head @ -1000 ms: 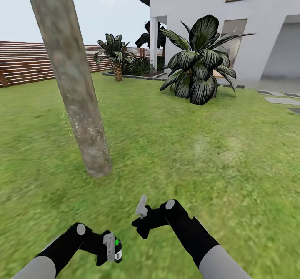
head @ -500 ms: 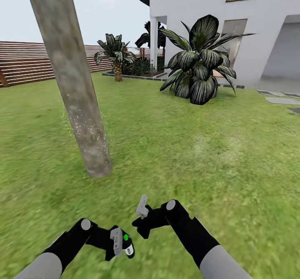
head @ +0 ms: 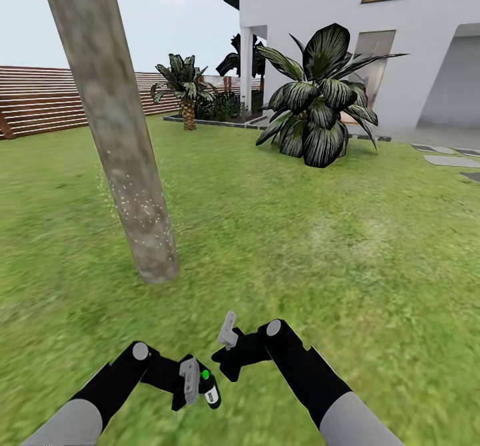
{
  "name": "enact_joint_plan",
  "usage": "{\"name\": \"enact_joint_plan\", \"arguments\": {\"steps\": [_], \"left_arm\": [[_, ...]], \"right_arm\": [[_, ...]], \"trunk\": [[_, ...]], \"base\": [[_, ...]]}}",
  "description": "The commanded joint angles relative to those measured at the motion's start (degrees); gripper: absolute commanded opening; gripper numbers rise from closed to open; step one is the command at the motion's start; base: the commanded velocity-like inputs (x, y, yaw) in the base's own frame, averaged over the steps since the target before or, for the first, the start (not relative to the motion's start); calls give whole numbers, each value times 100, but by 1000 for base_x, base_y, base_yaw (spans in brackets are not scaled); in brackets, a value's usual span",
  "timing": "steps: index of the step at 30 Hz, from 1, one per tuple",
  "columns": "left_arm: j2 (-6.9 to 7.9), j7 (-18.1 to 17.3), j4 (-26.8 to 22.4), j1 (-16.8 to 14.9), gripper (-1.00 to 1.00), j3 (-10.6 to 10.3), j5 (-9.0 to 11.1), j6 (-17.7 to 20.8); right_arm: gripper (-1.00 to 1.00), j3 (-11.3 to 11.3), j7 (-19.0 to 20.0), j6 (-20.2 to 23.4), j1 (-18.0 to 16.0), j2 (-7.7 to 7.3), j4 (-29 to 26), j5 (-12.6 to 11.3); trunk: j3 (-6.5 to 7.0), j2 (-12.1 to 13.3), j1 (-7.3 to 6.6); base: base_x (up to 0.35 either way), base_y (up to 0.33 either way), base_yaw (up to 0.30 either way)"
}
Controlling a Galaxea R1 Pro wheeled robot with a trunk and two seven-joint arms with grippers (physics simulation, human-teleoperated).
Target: In the garden, pick up the pesticide atomizer on the floor and spray pesticide onto both trees until each tree trunk is fully covered.
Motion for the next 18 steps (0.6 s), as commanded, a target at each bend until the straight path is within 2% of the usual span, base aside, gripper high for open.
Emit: {"name": "enact_joint_plan", "arguments": {"steps": [1, 18], "left_arm": [[4, -21, -10, -9, -100, -10, -25, -54], [-5, -63, -12, -164, -100, 31, -13, -49]], "right_arm": [[-100, -2, 25, 36, -2, 2, -7, 24], [-100, -5, 24, 36, -2, 2, -9, 24]], "trunk": [[-5, -2, -1], [-5, -2, -1]], "base": [[0, 0, 0], [0, 0, 0]]}}
